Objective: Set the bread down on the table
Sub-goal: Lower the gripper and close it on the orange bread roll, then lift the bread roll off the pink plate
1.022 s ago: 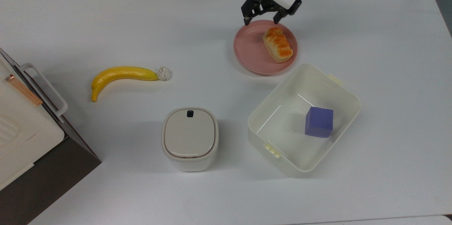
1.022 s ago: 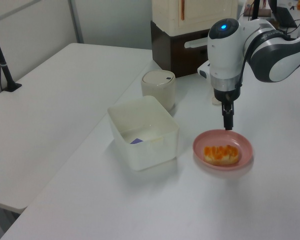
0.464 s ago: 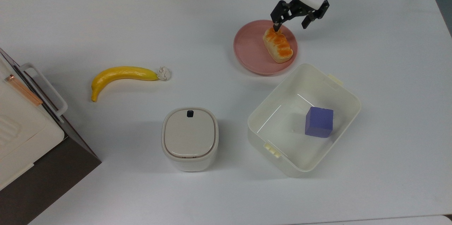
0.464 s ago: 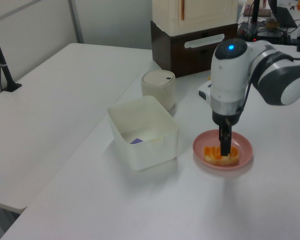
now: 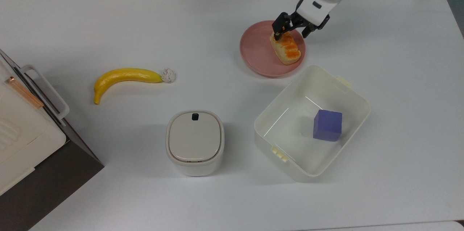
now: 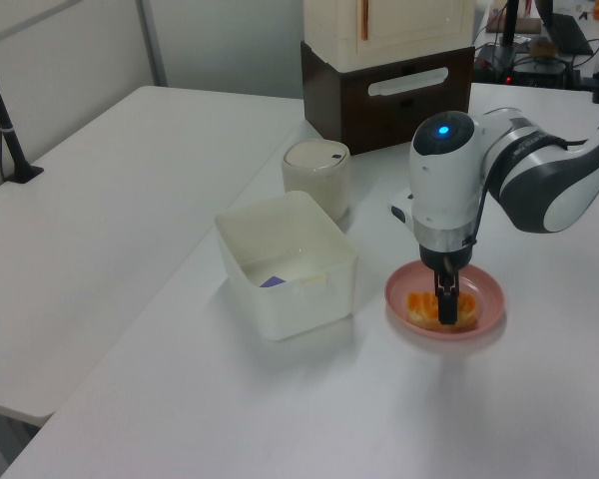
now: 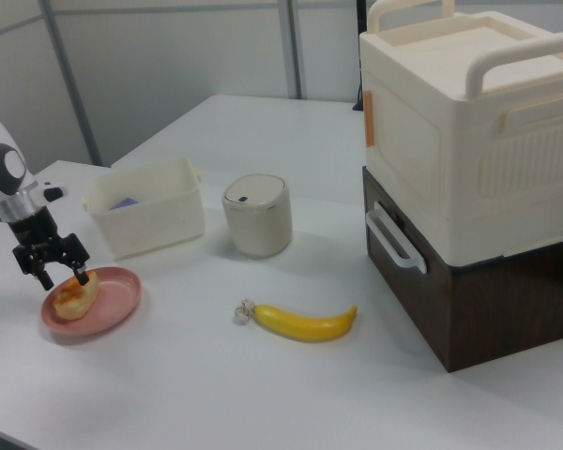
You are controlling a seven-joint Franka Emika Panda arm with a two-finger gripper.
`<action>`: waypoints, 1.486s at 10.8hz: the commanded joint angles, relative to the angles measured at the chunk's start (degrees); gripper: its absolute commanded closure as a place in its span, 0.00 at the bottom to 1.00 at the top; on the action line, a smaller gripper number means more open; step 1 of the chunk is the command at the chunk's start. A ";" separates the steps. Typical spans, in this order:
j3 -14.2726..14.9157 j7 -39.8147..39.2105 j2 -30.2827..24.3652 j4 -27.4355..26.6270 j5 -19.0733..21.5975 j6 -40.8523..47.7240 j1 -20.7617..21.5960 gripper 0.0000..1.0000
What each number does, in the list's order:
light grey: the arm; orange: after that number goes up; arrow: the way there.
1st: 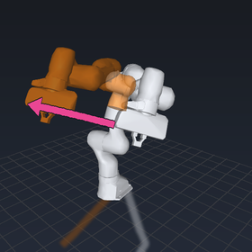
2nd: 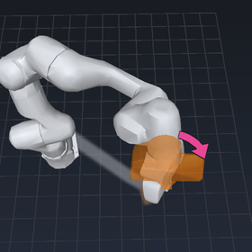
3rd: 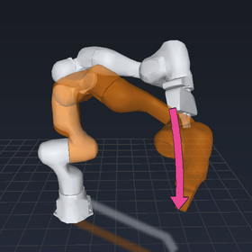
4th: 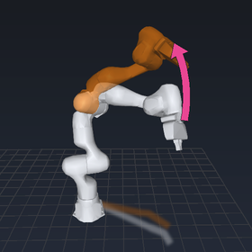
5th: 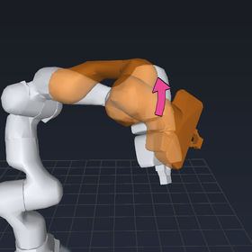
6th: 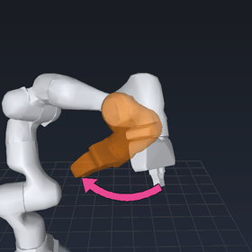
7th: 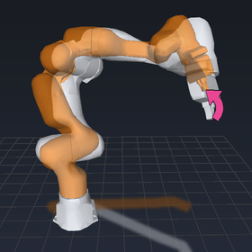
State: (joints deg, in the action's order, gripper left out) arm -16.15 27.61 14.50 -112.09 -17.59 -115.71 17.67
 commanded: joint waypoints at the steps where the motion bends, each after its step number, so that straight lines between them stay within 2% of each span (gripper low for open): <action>1: 1.56 0.43 0.62 -0.32 -2.26 -1.45 -0.79 0.00; 2: 1.82 0.42 1.14 -0.40 -2.70 -1.45 -0.71 0.16; 3: 1.82 0.51 1.76 -0.32 -3.49 -1.45 -0.71 0.51; 4: 1.82 0.60 2.20 -0.40 -4.37 -1.45 -0.62 0.81; 5: 1.82 0.69 2.29 -0.41 -5.16 -1.45 -0.53 1.00; 7: 1.91 -0.44 2.29 0.20 -5.26 -1.19 -0.71 1.00; 9: 4.45 -5.09 1.24 3.44 -2.55 0.39 -0.71 1.00; 10: 5.42 -8.94 0.80 6.68 1.82 3.36 -0.79 1.00; 11: 7.69 -14.20 0.62 10.19 6.65 6.95 -0.80 1.00; 12: 9.71 -17.12 0.53 13.27 9.31 9.86 -0.80 1.00; 15: 15.34 -21.70 0.71 14.36 8.37 10.60 -1.76 1.00; 16: 17.88 -23.81 0.80 14.27 6.54 10.51 -1.85 1.00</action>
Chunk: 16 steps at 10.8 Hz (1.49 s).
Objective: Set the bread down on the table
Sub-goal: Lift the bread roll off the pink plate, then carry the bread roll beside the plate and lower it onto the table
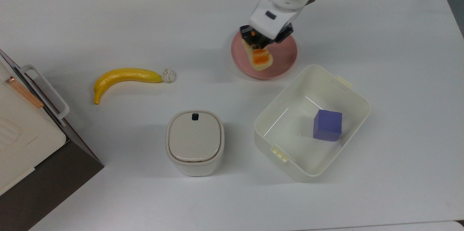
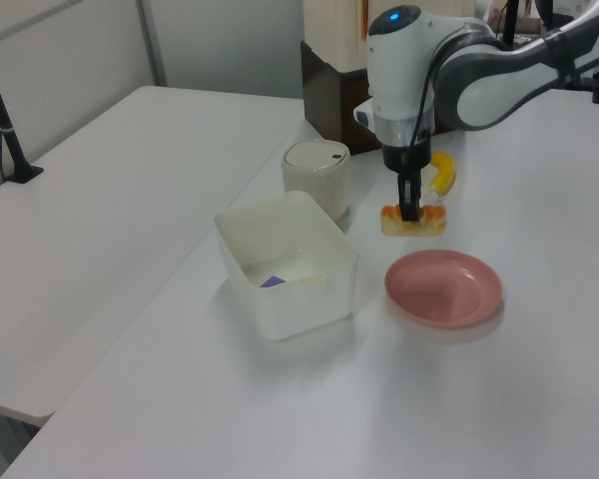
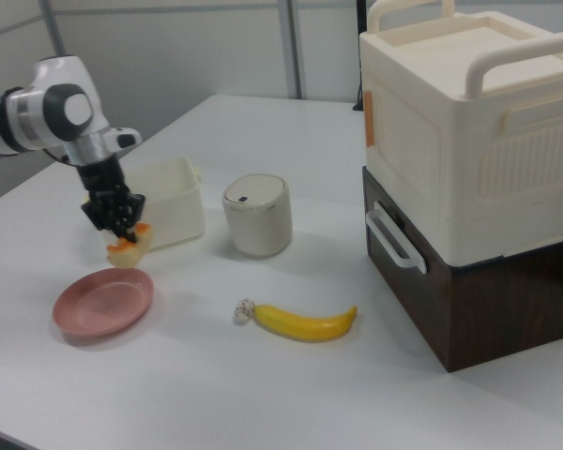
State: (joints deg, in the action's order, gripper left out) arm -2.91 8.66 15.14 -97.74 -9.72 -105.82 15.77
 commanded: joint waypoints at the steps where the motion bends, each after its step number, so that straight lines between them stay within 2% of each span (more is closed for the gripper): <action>1: 6.06 -6.19 0.33 -0.43 -2.92 0.44 -0.30 1.00; 3: 7.13 -7.17 0.59 -2.01 -6.61 0.35 -1.09 1.00; 5: 7.22 -7.17 0.94 -3.86 -8.47 0.35 -1.27 1.00; 9: 6.61 -5.86 2.08 -7.37 -9.53 0.62 1.53 1.00; 14: 6.52 -2.35 4.19 -8.44 -10.15 0.97 5.67 1.00; 16: 4.25 0.11 4.02 -8.44 -10.06 1.14 6.11 1.00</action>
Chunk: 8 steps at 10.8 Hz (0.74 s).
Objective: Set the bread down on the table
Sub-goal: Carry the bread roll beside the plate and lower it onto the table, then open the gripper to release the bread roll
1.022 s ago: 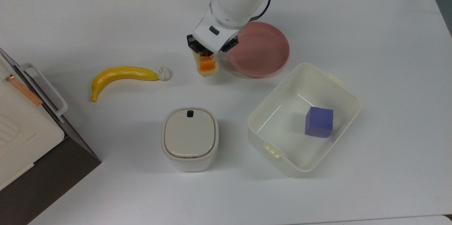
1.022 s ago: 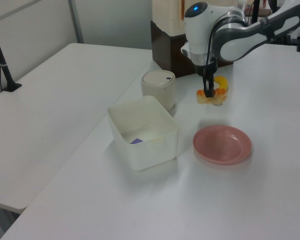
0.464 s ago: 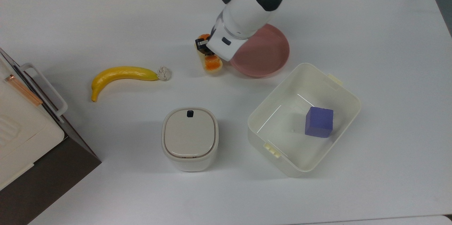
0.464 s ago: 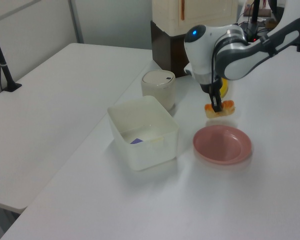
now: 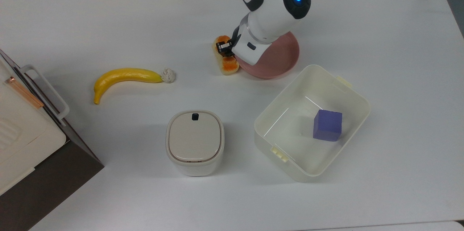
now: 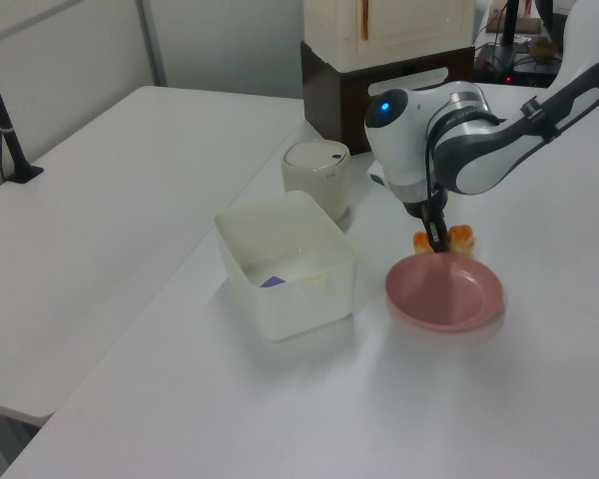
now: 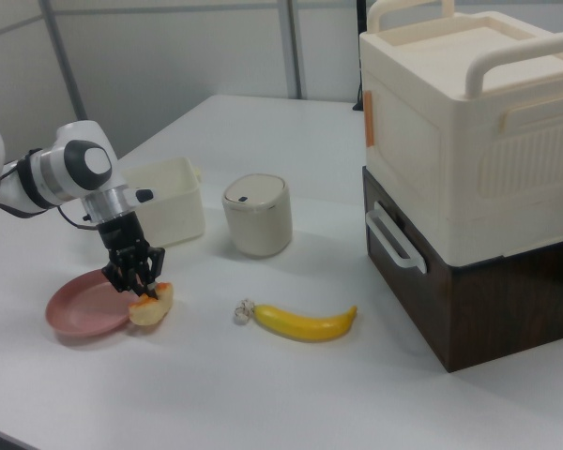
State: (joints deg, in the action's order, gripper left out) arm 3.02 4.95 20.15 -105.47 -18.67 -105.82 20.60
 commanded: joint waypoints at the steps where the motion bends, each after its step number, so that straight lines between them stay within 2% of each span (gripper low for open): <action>1: -3.61 5.40 -1.08 -0.70 -1.10 1.32 1.37 1.00; 3: -7.22 8.65 -1.34 -0.61 -1.02 2.19 1.46 1.00; 4: -8.02 8.76 -1.35 -0.44 -1.02 3.15 1.37 1.00; 5: -7.94 8.15 -1.26 -0.26 -1.10 3.08 0.50 1.00; 8: -4.96 1.23 -1.70 0.18 -1.28 2.72 -3.98 1.00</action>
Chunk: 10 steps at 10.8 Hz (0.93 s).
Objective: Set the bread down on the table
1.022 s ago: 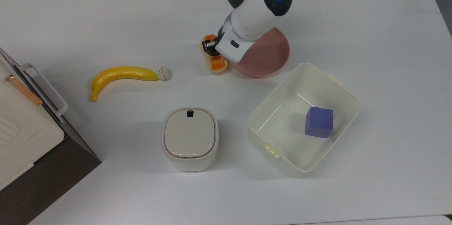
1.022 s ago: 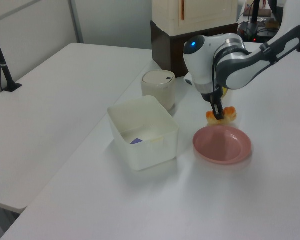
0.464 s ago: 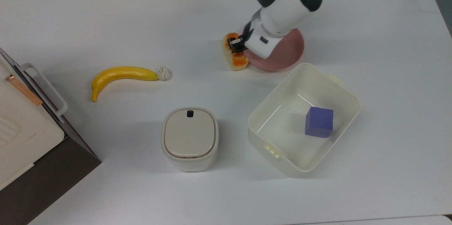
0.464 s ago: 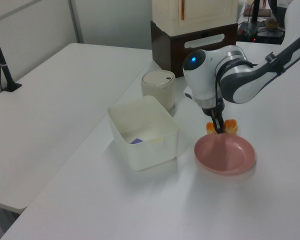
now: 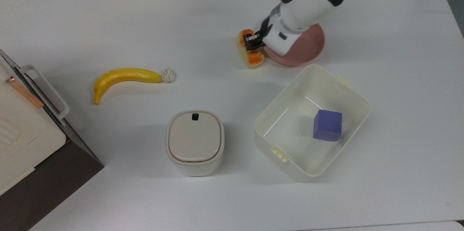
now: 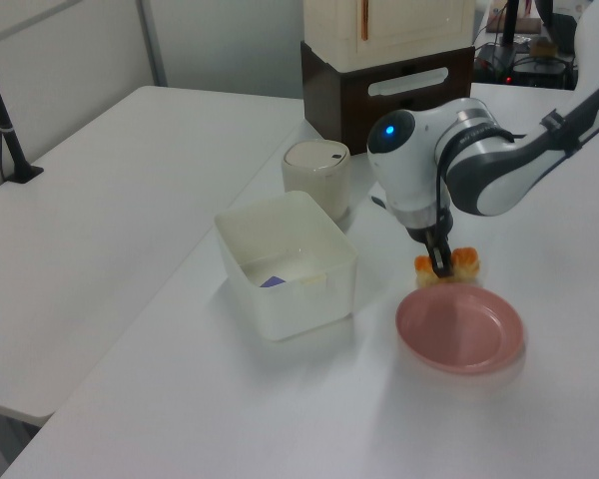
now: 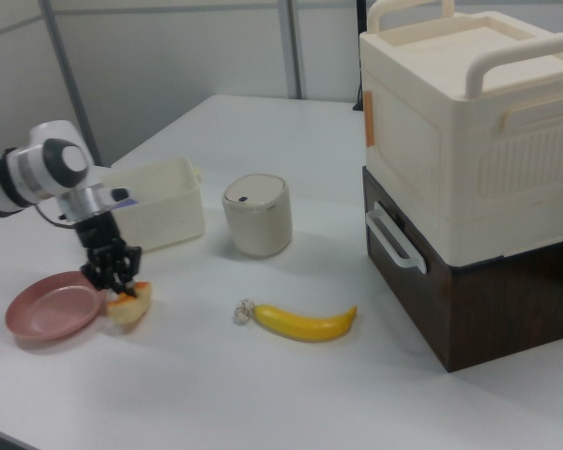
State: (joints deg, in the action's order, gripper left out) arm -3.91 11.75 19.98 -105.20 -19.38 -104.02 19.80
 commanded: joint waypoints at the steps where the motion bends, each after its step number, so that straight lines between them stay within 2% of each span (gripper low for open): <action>1: 3.46 -6.81 -1.52 0.26 -0.83 0.93 -3.45 0.83; 2: 4.69 -7.08 -1.52 1.05 -0.84 1.28 -3.45 0.51; 3: 5.40 -7.00 -1.61 1.84 -0.75 1.54 -3.45 0.01; 5: 5.76 -5.78 -1.78 3.77 0.13 1.89 -3.54 0.00; 8: 8.39 -5.86 -2.92 8.77 1.62 3.47 -3.54 0.00; 9: 9.61 -5.77 -3.36 10.01 2.67 3.48 -3.54 0.00; 10: 11.28 -5.51 -4.06 12.28 5.64 3.56 -3.80 0.00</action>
State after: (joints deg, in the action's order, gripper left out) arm 3.96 6.03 17.71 -96.35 -18.36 -102.33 15.27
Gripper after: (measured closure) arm 0.000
